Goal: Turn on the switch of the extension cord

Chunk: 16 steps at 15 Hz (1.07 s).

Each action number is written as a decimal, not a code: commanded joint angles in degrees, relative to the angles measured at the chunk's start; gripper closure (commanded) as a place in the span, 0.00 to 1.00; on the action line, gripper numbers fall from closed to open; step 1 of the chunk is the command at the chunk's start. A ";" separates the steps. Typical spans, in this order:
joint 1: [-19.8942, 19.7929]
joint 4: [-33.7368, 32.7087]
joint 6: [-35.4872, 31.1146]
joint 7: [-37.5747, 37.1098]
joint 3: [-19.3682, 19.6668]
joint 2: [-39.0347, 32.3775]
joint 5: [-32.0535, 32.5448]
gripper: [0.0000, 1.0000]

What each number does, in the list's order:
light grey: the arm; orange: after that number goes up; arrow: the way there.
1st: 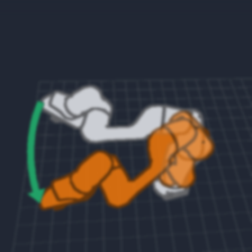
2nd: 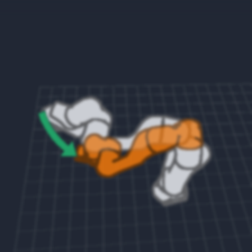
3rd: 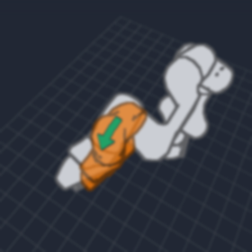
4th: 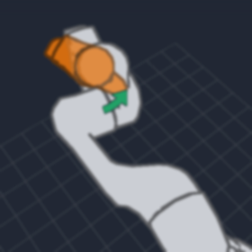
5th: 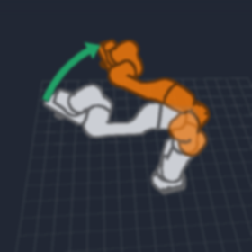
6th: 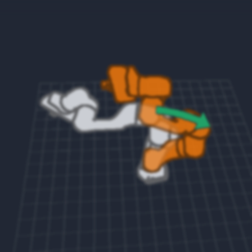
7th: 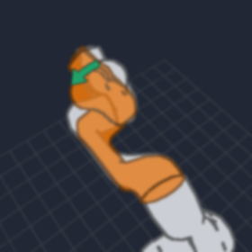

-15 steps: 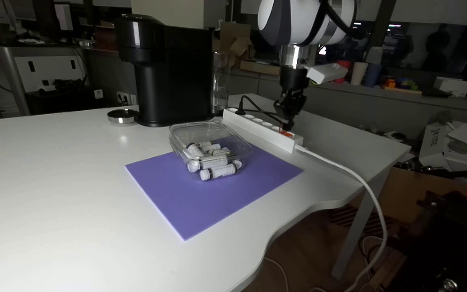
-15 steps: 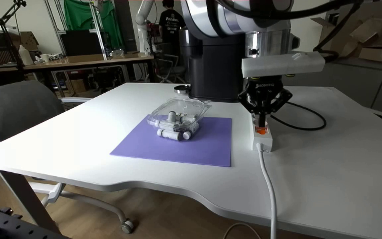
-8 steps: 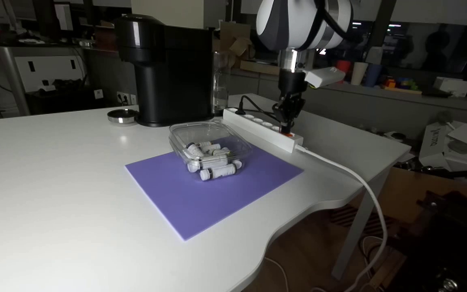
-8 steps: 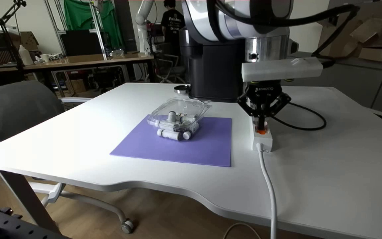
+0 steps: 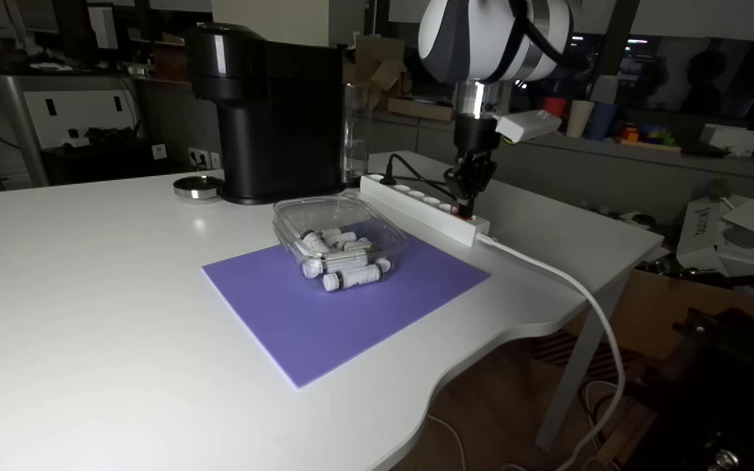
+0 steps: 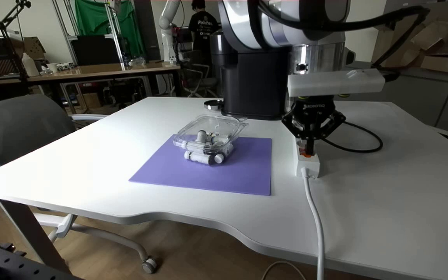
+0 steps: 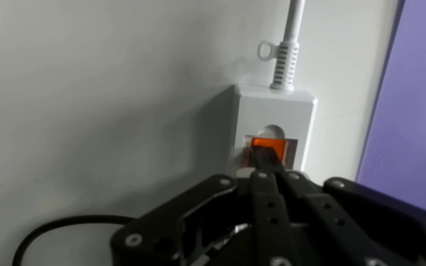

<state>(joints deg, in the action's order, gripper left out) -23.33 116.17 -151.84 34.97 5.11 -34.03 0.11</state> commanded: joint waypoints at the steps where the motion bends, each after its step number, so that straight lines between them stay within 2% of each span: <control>1: -0.34 -2.36 1.72 -1.30 -0.11 -1.45 0.85 1.00; 7: -1.73 -4.17 2.03 0.69 -1.74 -3.53 -0.42 1.00; 10: -5.08 -5.55 3.77 4.61 -5.16 -4.40 -3.83 1.00; 13: -8.76 -8.04 7.41 10.11 -8.60 -5.84 -9.50 1.00; 16: -9.28 -10.75 12.03 12.45 -8.45 -7.46 -12.24 1.00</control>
<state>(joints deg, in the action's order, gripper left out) -31.70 110.14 -143.33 45.21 -2.15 -36.77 -9.22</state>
